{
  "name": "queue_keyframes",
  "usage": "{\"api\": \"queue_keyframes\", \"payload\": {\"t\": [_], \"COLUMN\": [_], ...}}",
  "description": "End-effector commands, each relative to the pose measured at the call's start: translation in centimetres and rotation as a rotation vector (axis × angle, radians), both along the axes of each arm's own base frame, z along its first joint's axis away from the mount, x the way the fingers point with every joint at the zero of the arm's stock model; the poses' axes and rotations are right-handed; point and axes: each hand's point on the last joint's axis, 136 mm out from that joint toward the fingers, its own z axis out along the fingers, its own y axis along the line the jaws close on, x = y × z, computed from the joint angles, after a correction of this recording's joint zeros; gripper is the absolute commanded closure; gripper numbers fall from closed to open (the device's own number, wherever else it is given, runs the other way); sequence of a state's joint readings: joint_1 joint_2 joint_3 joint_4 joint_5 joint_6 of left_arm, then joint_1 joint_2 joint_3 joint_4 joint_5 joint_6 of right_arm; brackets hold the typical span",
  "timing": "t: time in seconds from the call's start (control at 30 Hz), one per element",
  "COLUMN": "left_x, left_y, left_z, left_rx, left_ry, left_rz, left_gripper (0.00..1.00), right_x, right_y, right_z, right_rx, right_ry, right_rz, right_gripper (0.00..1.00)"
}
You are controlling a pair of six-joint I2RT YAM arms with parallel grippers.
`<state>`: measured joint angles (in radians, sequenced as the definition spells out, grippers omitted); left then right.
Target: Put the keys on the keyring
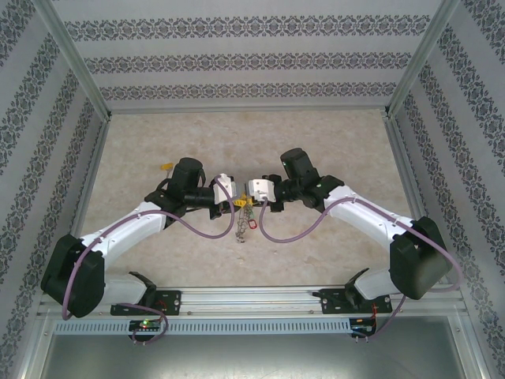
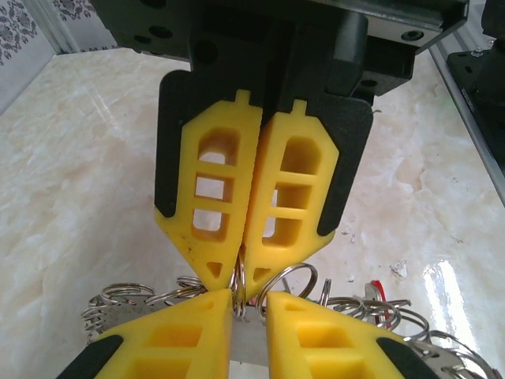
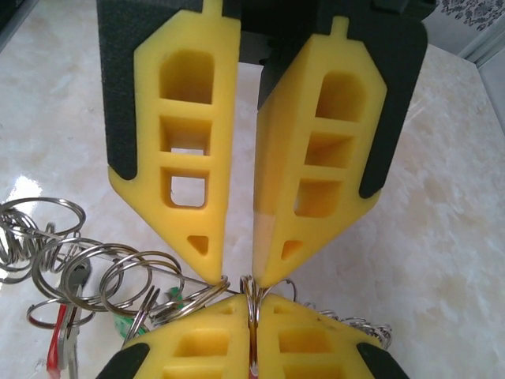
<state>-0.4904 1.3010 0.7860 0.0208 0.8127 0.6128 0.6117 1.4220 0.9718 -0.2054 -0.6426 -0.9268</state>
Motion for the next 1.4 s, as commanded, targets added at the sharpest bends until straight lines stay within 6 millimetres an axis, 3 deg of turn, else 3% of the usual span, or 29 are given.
{"api": "queue_keyframes", "payload": {"t": [0.0, 0.13, 0.27, 0.43, 0.6, 0.7, 0.93, 1.37], "left_x": [-0.1, -0.1, -0.3, -0.8, 0.0, 1.7, 1.4, -0.1], "left_y": [-0.5, -0.5, -0.3, 0.9, 1.7, 1.8, 1.4, 1.2], "left_z": [2.4, 2.3, 2.6, 3.4, 4.1, 4.4, 4.0, 2.8], "left_rx": [-0.050, -0.048, -0.053, -0.074, -0.117, -0.148, -0.137, -0.117], "left_ry": [-0.030, -0.017, -0.006, -0.010, 0.013, 0.042, 0.041, 0.063], "left_rz": [-0.031, -0.030, -0.028, -0.028, 0.040, 0.133, 0.094, 0.014], "left_gripper": [0.81, 0.81, 0.69, 0.64, 0.59, 0.66, 0.84, 0.75], "right_x": [0.2, 0.1, 0.0, 0.1, 0.1, 0.1, 0.8, 1.1], "right_y": [1.2, 1.3, 1.0, 0.7, 0.8, 0.8, 0.8, 1.0], "right_z": [2.7, 3.1, 3.0, 3.1, 3.4, 3.7, 3.9, 4.3], "right_rx": [0.057, 0.067, 0.057, 0.052, 0.056, 0.061, 0.068, 0.092], "right_ry": [-0.077, -0.081, -0.088, -0.103, -0.112, -0.113, -0.082, -0.066], "right_rz": [0.017, 0.016, 0.010, -0.002, -0.003, -0.004, -0.057, -0.080], "right_gripper": [0.92, 0.92, 0.92, 0.93, 0.93, 0.93, 0.94, 0.94]}}
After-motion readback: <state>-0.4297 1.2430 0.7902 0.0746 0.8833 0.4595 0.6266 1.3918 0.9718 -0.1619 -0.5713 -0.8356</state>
